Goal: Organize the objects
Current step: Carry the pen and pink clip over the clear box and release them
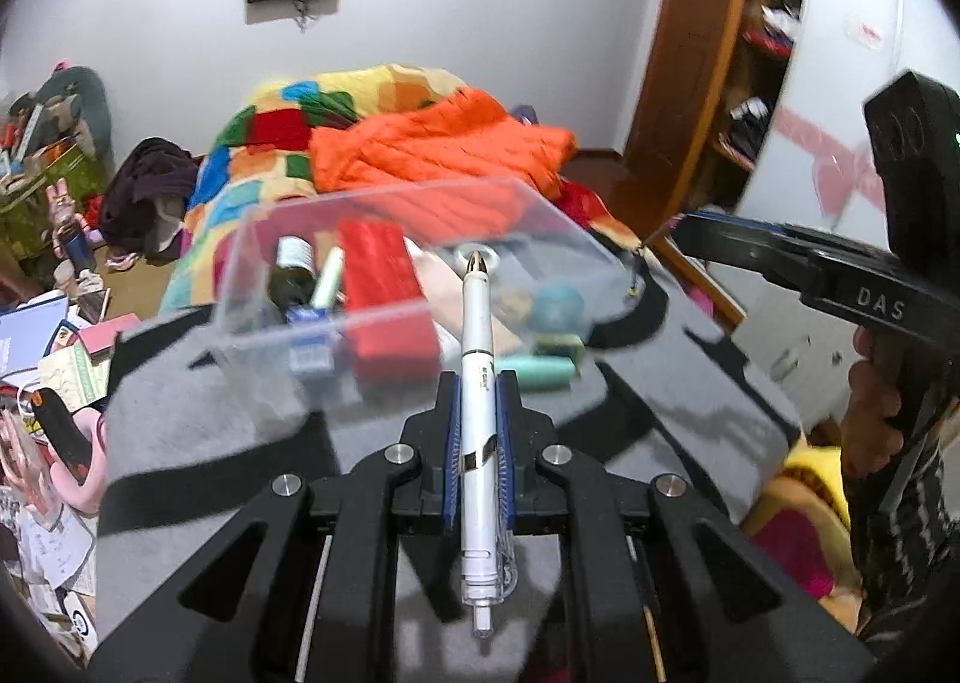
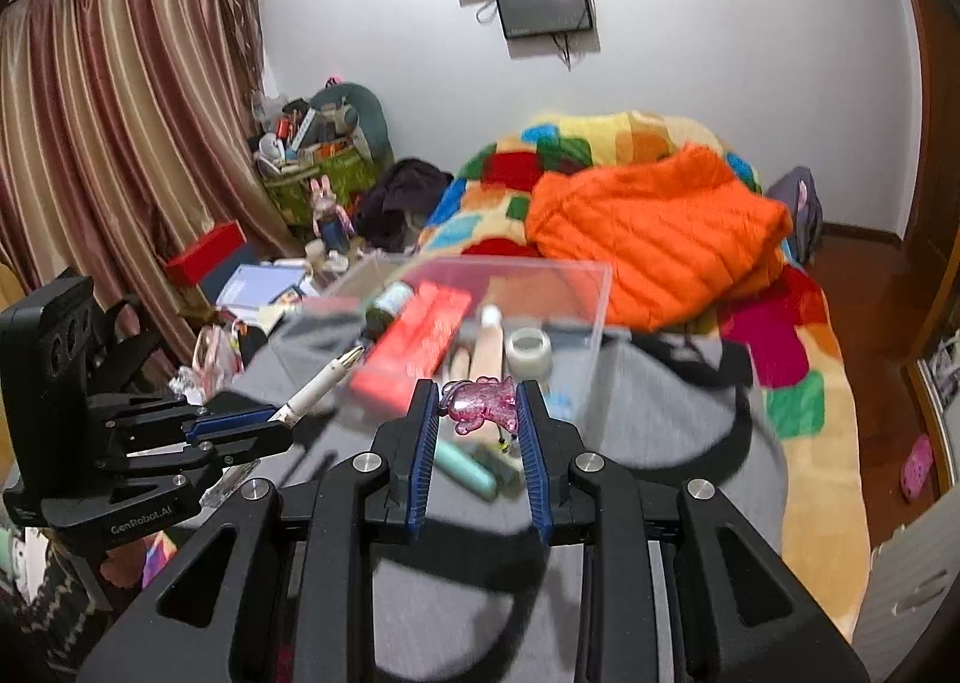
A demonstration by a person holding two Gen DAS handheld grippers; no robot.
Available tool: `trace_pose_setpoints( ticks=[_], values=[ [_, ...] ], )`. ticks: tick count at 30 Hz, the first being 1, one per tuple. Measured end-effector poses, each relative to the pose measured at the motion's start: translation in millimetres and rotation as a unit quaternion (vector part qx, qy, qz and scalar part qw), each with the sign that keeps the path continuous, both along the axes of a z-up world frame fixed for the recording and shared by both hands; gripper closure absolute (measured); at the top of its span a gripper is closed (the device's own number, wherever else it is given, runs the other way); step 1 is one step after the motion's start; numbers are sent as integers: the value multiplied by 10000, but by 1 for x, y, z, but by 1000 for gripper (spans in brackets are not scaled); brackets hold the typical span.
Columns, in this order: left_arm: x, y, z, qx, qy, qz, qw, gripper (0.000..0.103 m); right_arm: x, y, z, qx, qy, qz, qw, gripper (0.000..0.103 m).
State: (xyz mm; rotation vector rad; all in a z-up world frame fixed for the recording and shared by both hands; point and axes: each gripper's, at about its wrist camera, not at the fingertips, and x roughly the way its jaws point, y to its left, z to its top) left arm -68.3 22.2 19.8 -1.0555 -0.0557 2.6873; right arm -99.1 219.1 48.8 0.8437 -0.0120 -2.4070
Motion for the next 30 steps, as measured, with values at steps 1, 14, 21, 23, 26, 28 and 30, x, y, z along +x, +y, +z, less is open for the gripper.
trace_pose_setpoints(
  ticks=[1,14,21,23,26,28,30],
  values=[
    [-2,-4,3,46,19,56,10000,93,-2,-3,3,-8,43,-2,10000,79],
    [-68,-51,15,109,-145,625,9979,93,-49,-45,20,-32,51,88,9999,79],
    [-109,-61,-12,56,-618,752,9952,93,-89,-67,-29,353,-620,67,9974,79],
    [-116,-61,-16,53,-686,760,9947,93,-98,-70,-43,455,-783,22,9959,79],
    [-125,-60,-22,111,-815,687,9942,93,-108,-71,-58,531,-1013,11,9934,79],
    [-128,-58,-25,151,-890,637,9939,93,-112,-72,-65,633,-1101,5,9919,79],
    [-128,-58,-24,204,-900,607,9939,93,-113,-73,-68,745,-1103,-10,9911,79]
  ],
)
